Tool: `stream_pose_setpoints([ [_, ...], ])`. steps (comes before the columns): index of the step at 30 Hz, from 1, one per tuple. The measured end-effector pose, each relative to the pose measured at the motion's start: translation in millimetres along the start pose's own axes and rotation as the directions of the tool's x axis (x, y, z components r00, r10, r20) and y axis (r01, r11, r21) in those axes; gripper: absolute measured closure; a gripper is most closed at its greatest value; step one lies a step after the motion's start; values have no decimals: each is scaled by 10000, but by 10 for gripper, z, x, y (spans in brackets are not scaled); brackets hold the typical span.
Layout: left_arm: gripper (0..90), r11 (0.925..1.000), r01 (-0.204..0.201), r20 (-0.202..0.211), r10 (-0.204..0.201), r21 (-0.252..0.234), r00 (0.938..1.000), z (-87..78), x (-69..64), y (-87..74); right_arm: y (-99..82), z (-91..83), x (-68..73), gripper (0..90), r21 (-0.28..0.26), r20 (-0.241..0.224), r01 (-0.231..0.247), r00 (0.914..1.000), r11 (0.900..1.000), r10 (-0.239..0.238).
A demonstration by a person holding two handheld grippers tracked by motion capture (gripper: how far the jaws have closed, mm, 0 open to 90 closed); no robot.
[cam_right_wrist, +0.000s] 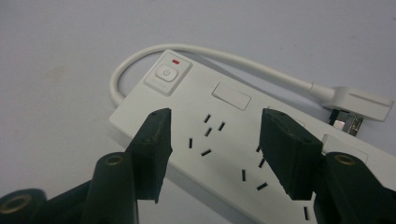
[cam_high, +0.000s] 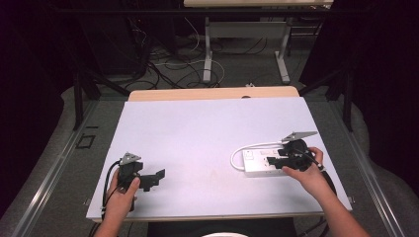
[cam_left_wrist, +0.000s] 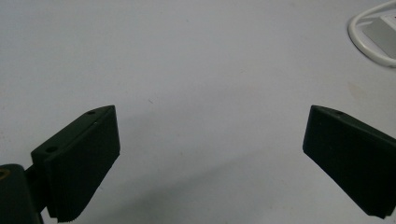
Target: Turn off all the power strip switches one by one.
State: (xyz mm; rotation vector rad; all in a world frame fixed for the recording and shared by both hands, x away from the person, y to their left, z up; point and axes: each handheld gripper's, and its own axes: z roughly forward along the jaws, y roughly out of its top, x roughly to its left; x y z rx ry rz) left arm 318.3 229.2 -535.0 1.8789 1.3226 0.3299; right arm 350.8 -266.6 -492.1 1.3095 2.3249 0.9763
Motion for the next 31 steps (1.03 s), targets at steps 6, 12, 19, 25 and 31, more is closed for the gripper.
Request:
stream_pose_setpoints([
  [6,40,10000,-9,19,9,18,10000,3,-2,-1,-103,42,62,326,32,-341,109,9994,9999,-108],
  [12,40,10000,-12,14,12,55,10000,4,-3,0,-200,67,138,301,-348,-211,174,9996,9992,-181],
  [19,40,10000,-25,6,25,74,10000,7,-5,-2,-311,90,251,220,-820,-299,193,9993,9964,-218],
  [25,41,10000,-1,22,0,41,10000,5,-4,-3,-376,141,327,151,-1044,-246,591,9978,9928,-619],
  [31,41,10000,20,14,-20,42,10000,5,-6,-1,-400,157,380,149,-1134,-80,894,9958,9895,-909],
])
